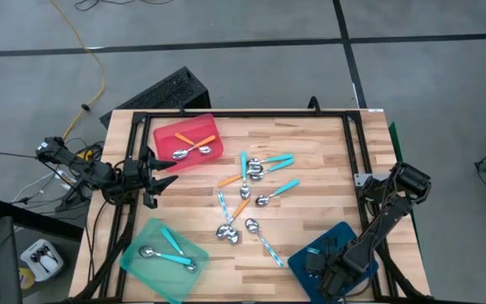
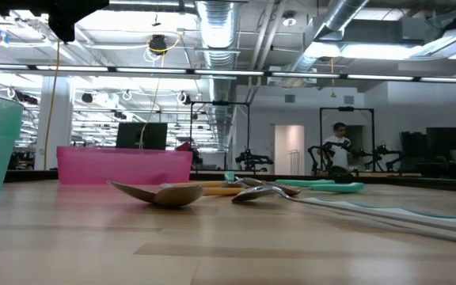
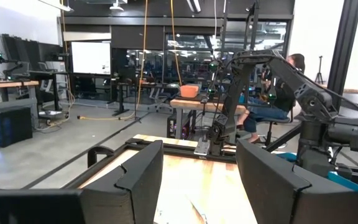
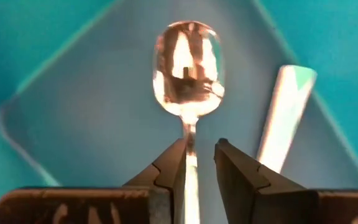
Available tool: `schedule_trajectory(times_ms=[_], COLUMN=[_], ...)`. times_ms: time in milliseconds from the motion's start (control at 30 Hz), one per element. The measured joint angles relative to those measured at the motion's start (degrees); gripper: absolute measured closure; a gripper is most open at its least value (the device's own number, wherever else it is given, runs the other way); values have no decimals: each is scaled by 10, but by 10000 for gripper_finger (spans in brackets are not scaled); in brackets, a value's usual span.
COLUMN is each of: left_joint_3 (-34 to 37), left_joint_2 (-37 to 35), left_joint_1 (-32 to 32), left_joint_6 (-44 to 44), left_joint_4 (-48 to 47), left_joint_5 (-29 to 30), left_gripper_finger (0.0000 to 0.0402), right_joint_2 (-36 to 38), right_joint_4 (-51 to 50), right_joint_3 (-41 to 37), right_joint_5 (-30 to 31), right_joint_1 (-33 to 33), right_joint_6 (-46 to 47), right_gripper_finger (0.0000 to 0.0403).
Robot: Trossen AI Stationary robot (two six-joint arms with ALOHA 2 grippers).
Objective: Sort silverware by color (type)
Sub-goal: Put the blue spoon into the light blue bin
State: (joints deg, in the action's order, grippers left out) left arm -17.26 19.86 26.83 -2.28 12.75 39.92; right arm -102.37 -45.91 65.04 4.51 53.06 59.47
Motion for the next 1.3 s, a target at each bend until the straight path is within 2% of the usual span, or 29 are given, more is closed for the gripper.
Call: schedule_trajectory(times_ms=[267,567,833,1300], left_joint_3=[0,0,0,0], left_joint_2=[0,0,0,0], left_joint_1=[0,0,0,0], left_joint_6=[0,0,0,0], left_joint_4=[0,-2,-4,-10], left_joint_5=[0,0,0,0], left_gripper_finger=[212,212,212,212], right_joint_2=[0,0,0,0], right_joint_4=[-54,-172,-184,-178], right_joint_3=[63,183,246,252], right_joint_5=[0,15,36,37], right_joint_1=[-7,-64,-144,-321], right_joint_6=[-31,-126,-299,-595], right_gripper_finger=[293,293,293,293])
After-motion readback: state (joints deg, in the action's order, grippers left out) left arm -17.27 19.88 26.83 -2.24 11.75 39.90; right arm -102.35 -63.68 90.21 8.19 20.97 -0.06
